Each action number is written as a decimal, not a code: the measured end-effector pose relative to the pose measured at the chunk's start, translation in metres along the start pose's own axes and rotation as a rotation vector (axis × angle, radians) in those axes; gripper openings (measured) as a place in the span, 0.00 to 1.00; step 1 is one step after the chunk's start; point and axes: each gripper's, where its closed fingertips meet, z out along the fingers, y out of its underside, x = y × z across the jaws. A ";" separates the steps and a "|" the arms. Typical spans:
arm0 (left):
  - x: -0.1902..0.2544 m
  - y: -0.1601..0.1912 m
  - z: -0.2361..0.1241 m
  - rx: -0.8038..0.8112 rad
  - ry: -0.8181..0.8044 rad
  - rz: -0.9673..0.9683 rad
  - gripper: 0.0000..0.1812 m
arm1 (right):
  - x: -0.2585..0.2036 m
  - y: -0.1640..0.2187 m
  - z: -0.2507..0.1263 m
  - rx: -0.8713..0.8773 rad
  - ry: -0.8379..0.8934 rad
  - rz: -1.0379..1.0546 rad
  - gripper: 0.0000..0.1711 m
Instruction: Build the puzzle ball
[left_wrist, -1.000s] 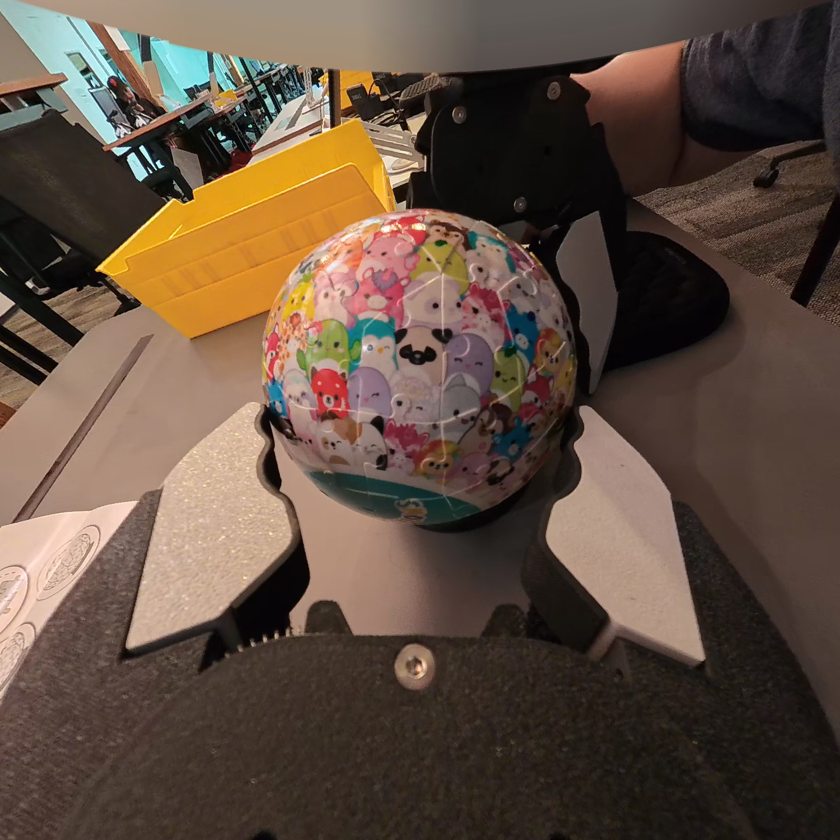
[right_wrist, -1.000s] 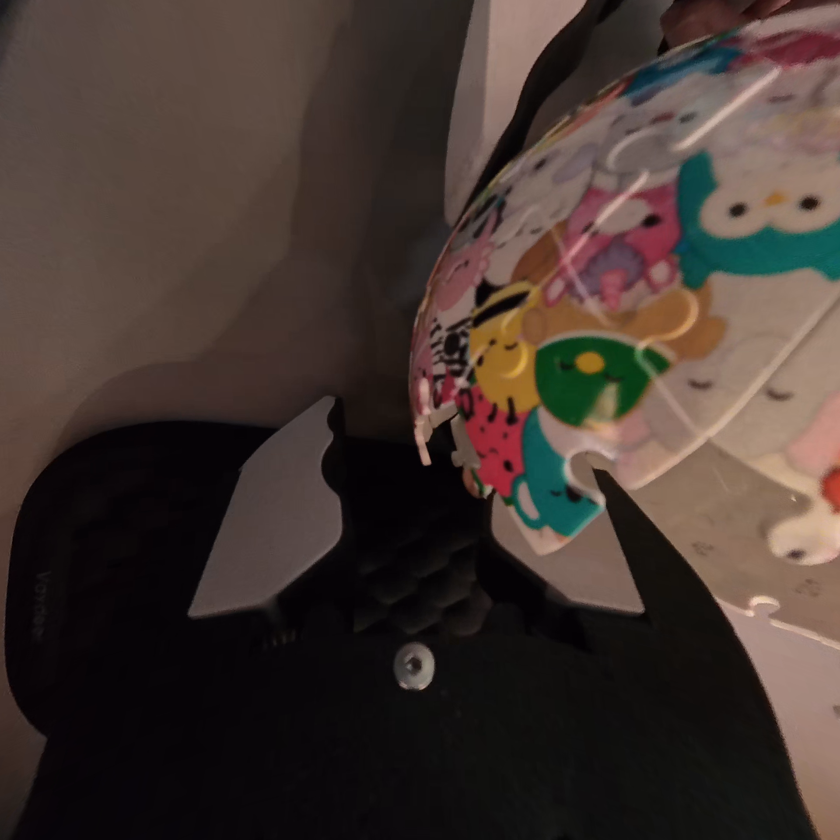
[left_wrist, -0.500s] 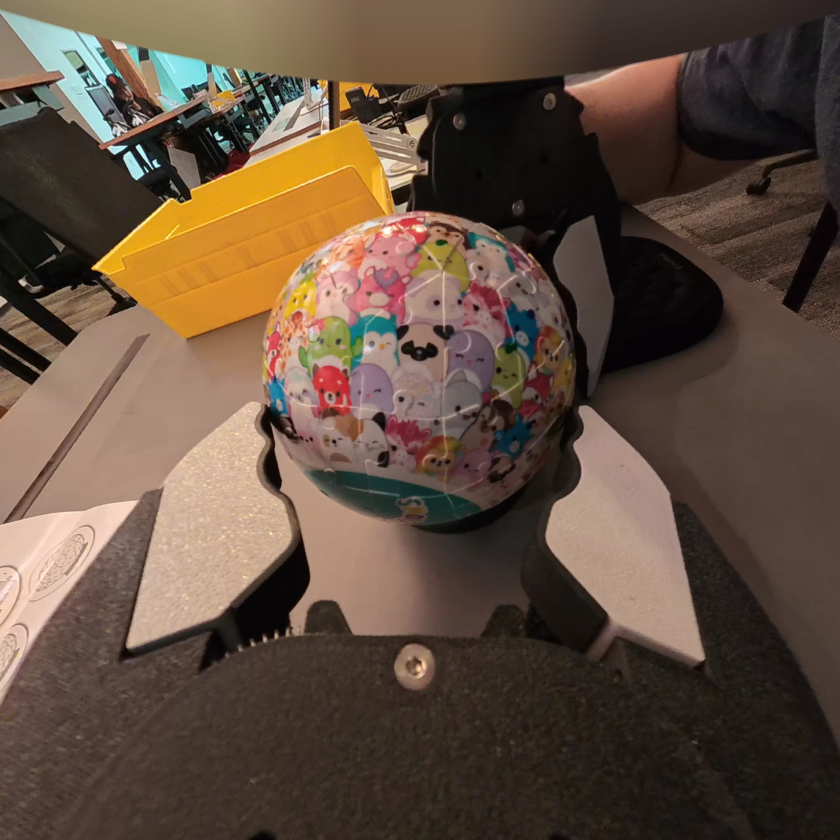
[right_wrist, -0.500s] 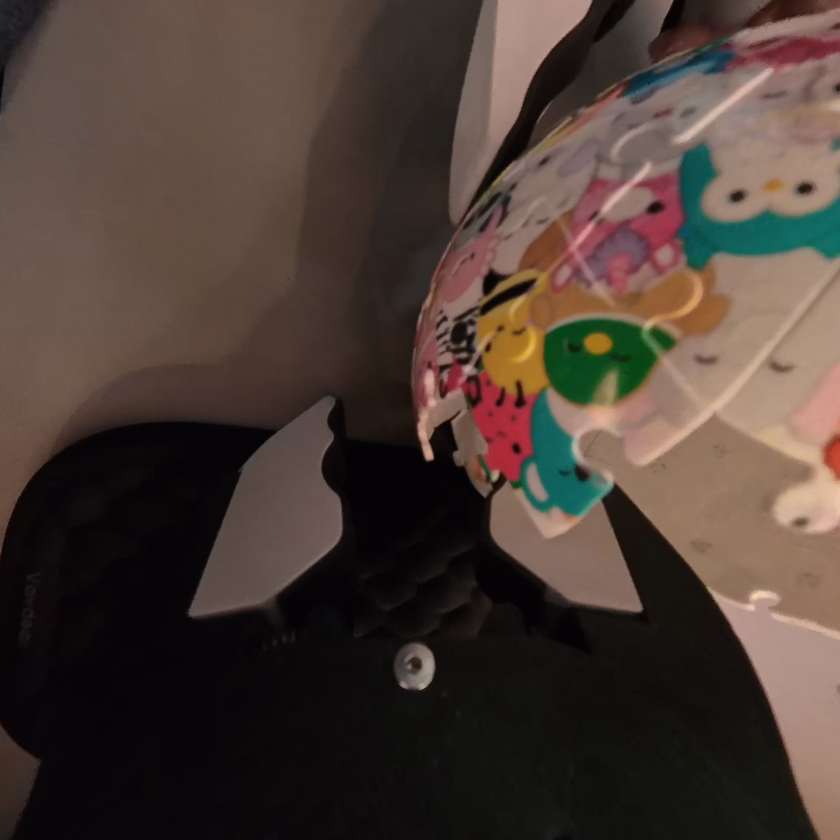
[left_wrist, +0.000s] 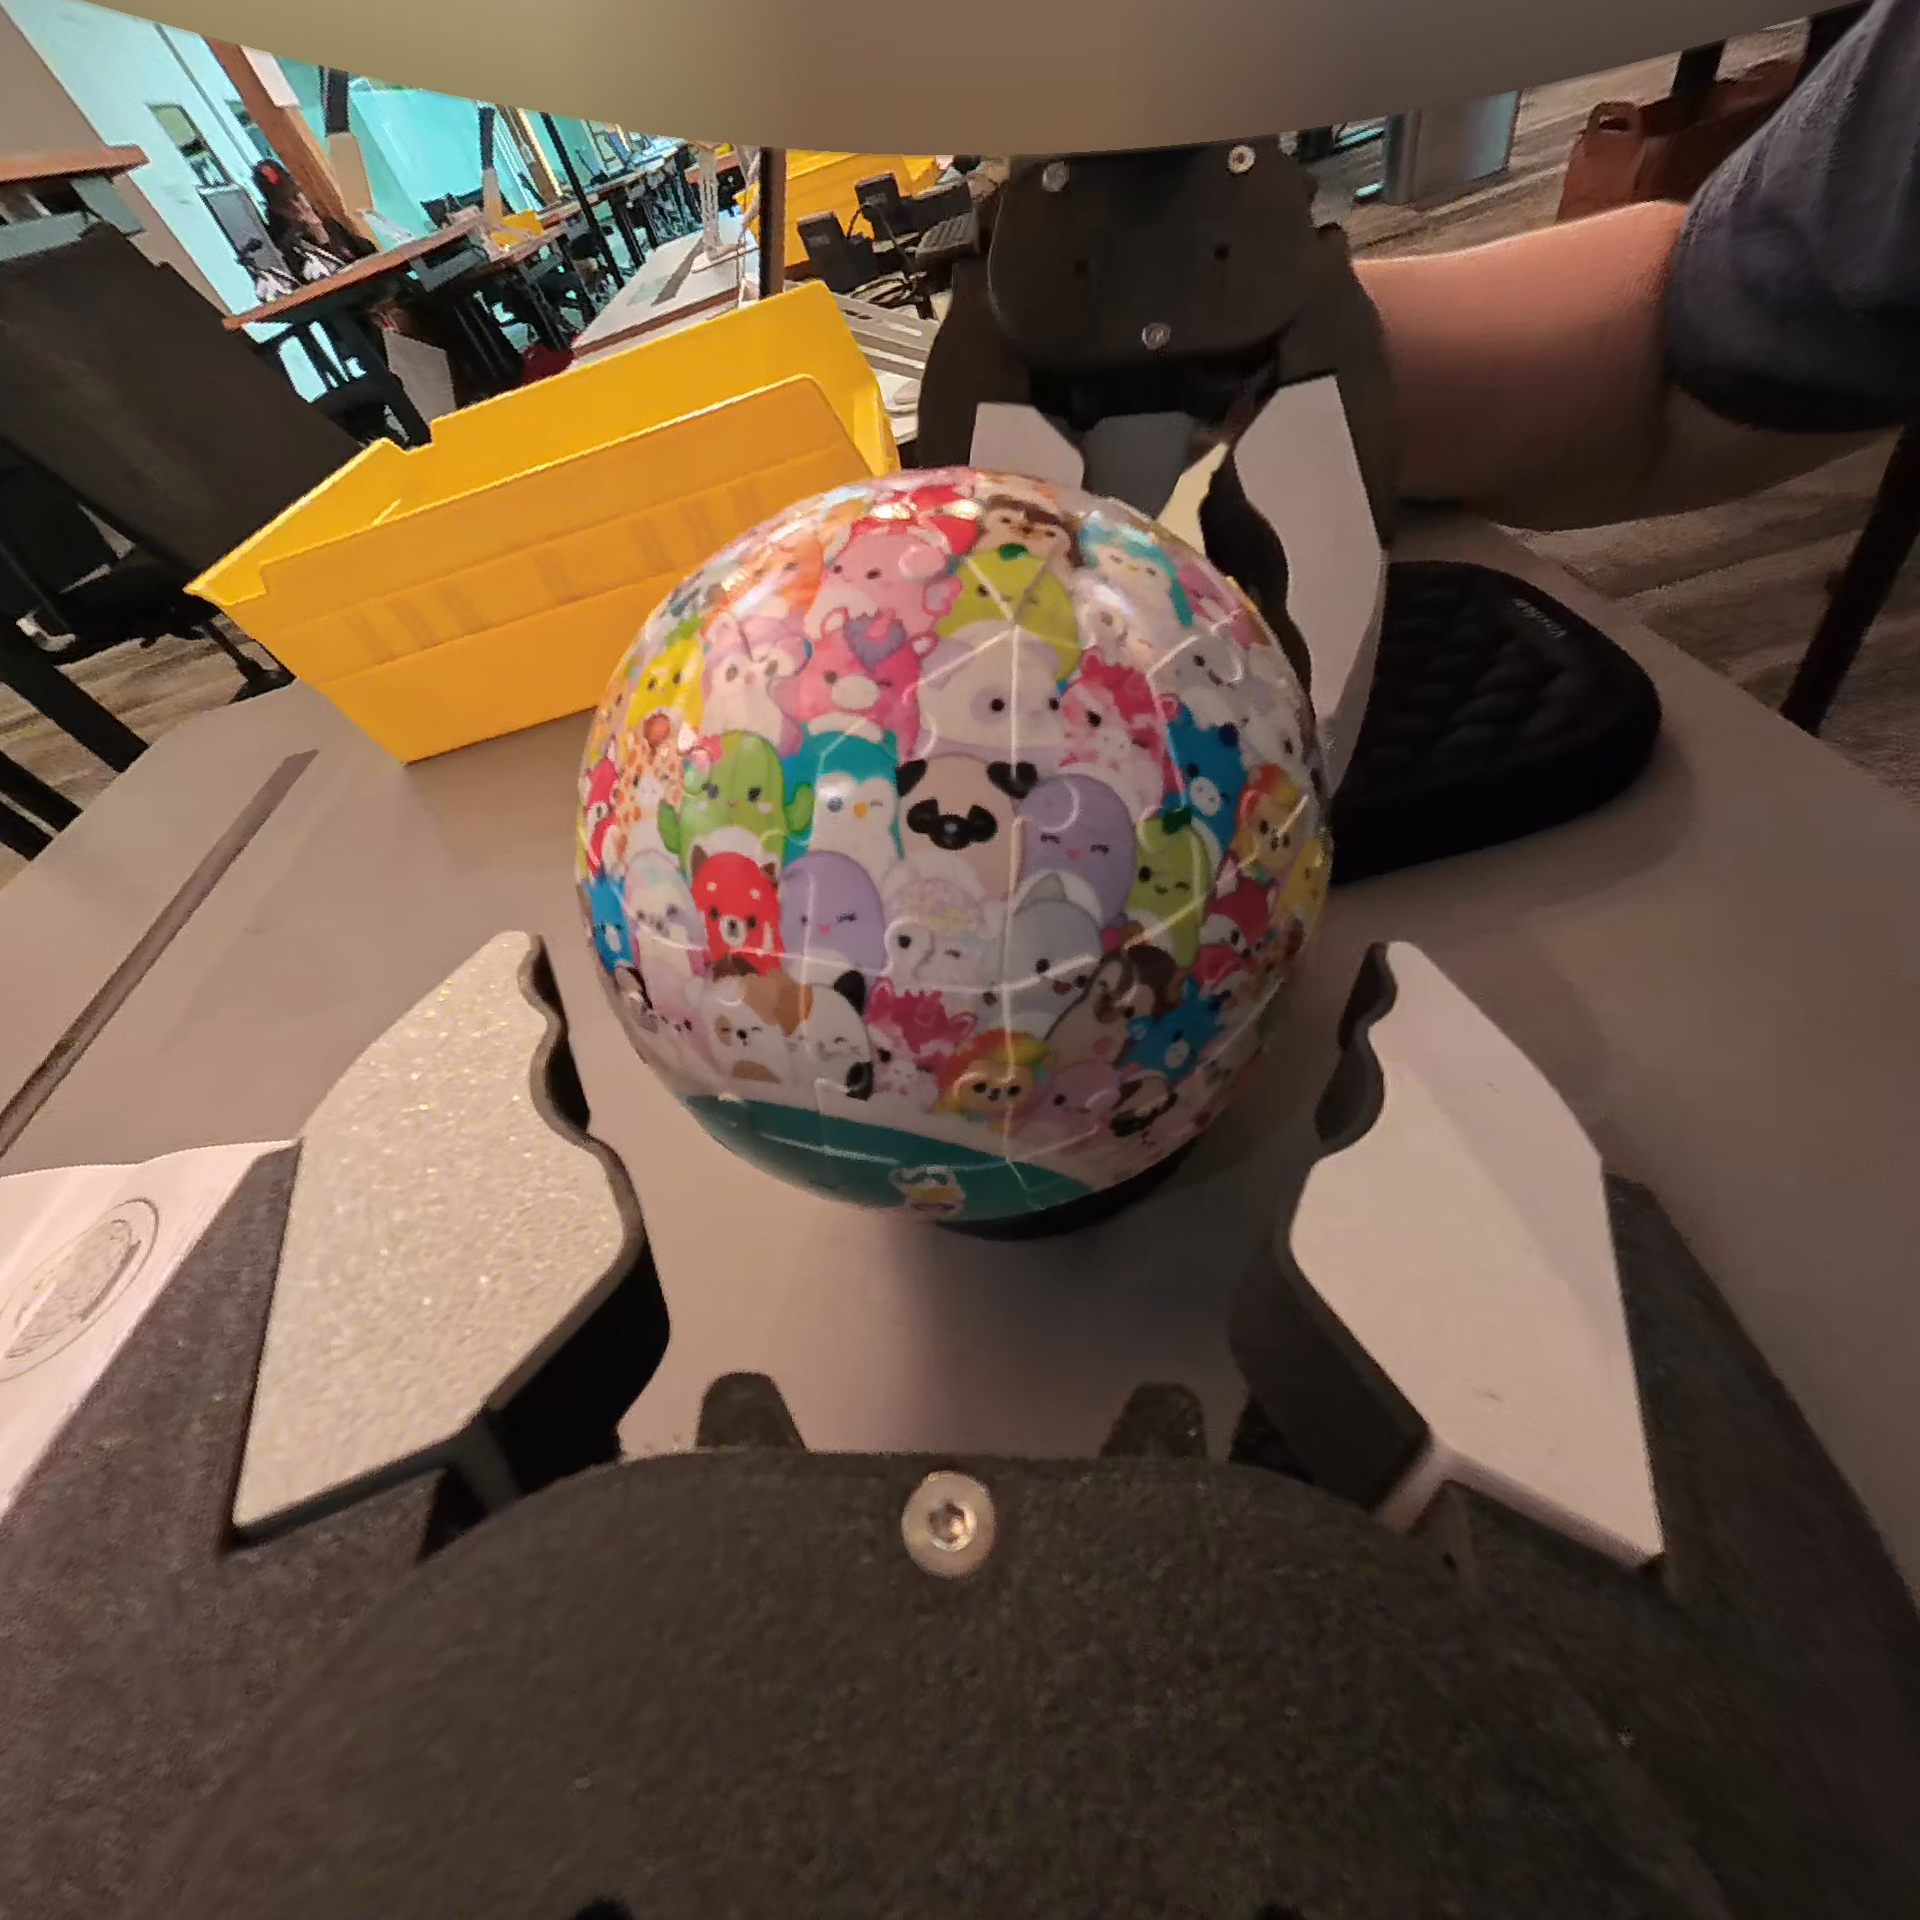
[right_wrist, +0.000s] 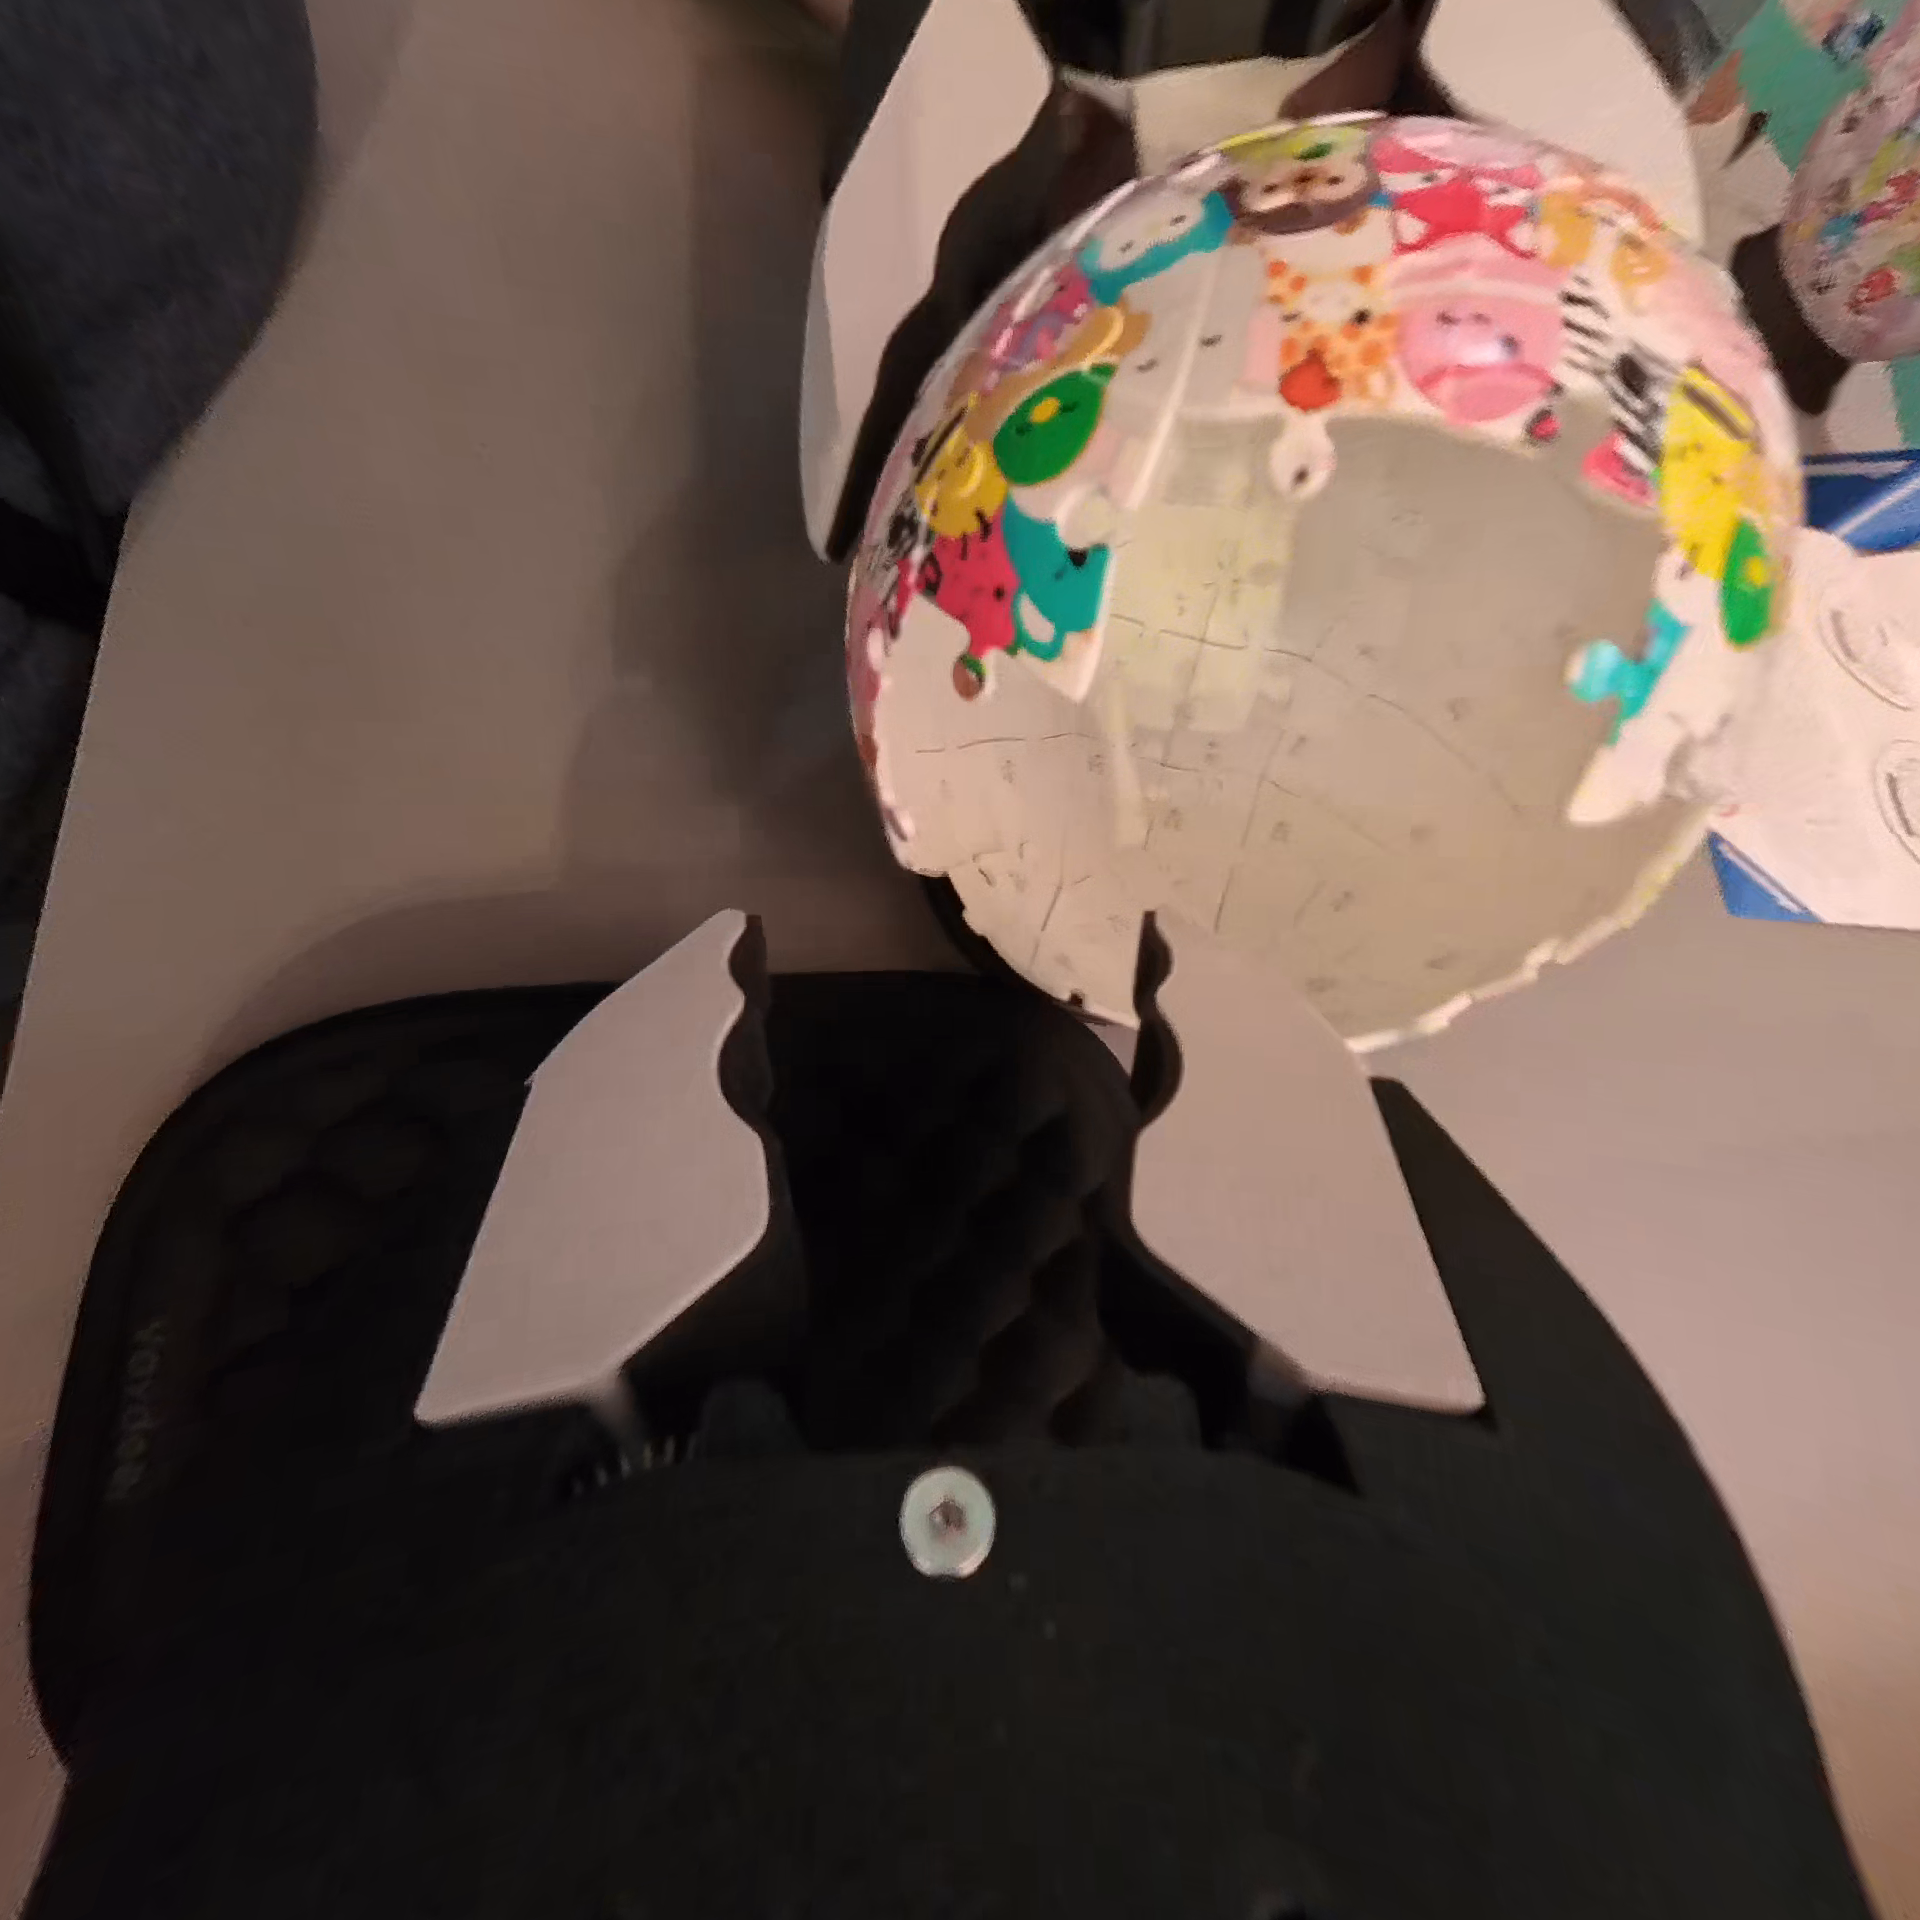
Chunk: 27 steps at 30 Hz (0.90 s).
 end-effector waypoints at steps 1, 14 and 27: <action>0.000 0.001 0.001 -0.008 0.001 0.002 0.75 | 0.000 0.000 -0.002 0.019 0.014 0.013 0.41; -0.004 0.000 0.004 -0.004 0.045 -0.048 0.70 | 0.003 -0.006 -0.009 0.094 0.167 -0.103 0.33; -0.004 0.000 0.004 -0.004 0.086 -0.109 0.70 | 0.008 -0.005 0.017 -0.086 0.191 -0.342 0.17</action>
